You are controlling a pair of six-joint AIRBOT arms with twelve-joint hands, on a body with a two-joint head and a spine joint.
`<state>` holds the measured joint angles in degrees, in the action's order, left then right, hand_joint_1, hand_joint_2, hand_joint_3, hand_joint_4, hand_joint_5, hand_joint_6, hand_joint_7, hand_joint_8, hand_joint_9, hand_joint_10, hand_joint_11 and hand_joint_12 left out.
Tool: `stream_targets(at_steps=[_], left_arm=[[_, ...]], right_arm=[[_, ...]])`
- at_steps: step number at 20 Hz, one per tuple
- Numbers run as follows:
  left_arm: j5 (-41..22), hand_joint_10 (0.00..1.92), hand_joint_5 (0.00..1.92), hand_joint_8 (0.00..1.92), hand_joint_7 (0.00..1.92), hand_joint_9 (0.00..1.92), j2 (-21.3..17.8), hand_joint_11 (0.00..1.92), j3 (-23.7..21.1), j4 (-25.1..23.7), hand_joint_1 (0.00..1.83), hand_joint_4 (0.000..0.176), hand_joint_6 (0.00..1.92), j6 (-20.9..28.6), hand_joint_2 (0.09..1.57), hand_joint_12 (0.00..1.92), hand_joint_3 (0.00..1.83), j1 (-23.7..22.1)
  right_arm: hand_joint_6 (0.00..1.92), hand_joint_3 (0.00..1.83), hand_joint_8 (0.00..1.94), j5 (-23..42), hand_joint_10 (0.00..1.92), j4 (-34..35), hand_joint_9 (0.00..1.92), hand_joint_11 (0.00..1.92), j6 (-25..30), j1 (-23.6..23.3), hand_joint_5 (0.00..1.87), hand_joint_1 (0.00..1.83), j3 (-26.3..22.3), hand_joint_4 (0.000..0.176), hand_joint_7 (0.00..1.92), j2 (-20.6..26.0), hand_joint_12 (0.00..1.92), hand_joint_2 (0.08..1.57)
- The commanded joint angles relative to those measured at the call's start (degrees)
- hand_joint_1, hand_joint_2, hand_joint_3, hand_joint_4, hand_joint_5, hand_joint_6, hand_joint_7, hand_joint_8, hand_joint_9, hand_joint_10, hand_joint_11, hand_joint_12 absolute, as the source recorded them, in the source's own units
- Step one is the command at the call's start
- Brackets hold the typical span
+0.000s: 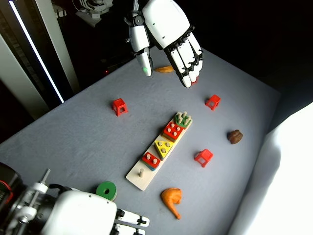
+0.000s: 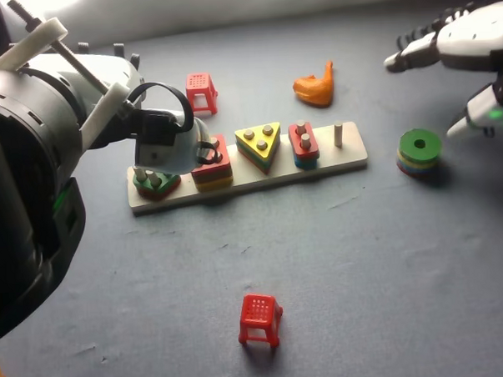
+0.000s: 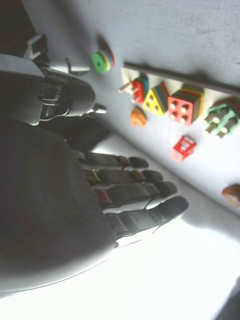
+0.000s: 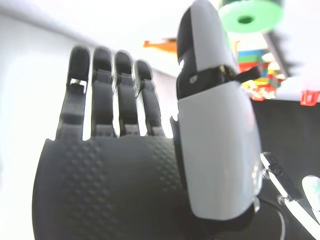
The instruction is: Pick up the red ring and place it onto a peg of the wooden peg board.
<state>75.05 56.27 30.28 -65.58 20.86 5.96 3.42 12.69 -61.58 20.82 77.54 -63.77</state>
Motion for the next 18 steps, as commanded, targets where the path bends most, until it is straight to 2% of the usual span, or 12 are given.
stream_targets(at_steps=[1,2,3,5,8,15,18], left_arm=[[0.5,0.01,0.11,0.01,0.15,0.17,0.0,0.00,0.0,-5.8,0.00,0.000,0.00,-0.2,1.37,0.47,0.00,-0.5],[0.5,0.01,0.13,0.01,0.18,0.20,0.0,0.00,0.0,-5.8,0.00,0.000,0.01,-0.2,1.37,0.58,0.00,-0.5],[0.5,0.01,0.14,0.01,0.18,0.21,0.0,0.00,0.1,-5.8,0.00,0.000,0.01,-0.2,1.37,0.60,0.00,-0.5],[0.5,0.00,0.12,0.00,0.16,0.18,0.0,0.00,0.1,-5.8,0.00,0.000,0.00,-0.2,1.36,0.49,0.00,-0.6],[0.5,0.00,0.12,0.00,0.16,0.18,0.0,0.00,0.1,-5.8,0.00,0.000,0.00,-0.2,1.36,0.48,0.00,-0.6],[0.5,0.00,0.14,0.00,0.18,0.20,0.0,0.00,0.0,-5.8,0.00,0.000,0.00,-0.2,1.37,0.57,0.00,-0.6],[0.5,0.00,0.12,0.00,0.17,0.19,0.0,0.00,0.0,-5.8,0.00,0.000,0.00,-0.2,1.37,0.51,0.00,-0.6]], right_arm=[[0.00,0.00,0.01,4.4,0.00,0.2,0.25,0.00,0.0,-1.0,0.24,1.19,-0.4,0.000,0.26,0.2,0.88,0.98],[0.00,0.00,0.00,4.3,0.00,0.2,0.25,0.00,0.0,-0.9,0.24,1.20,-0.8,0.000,0.26,0.2,0.87,0.99],[0.00,0.00,0.00,4.3,0.00,0.2,0.25,0.00,-0.1,-0.7,0.24,1.20,-1.1,0.000,0.27,0.2,0.88,0.98],[0.01,0.00,0.00,4.3,0.01,0.2,0.26,0.00,-0.1,-0.1,0.25,1.21,-1.4,0.000,0.27,0.1,0.89,0.98],[0.00,0.01,0.00,4.5,0.00,0.2,0.26,0.00,-0.5,1.1,0.21,1.20,-1.4,0.000,0.25,-0.4,0.89,1.00],[0.01,0.00,0.01,5.1,0.01,0.2,0.30,0.00,-0.9,2.9,0.28,1.22,-0.9,0.000,0.29,-1.8,0.98,1.02],[0.03,0.00,0.02,5.6,0.04,0.2,0.46,0.02,-1.5,3.2,0.46,1.26,-0.9,0.000,0.49,-2.1,1.17,1.01]])
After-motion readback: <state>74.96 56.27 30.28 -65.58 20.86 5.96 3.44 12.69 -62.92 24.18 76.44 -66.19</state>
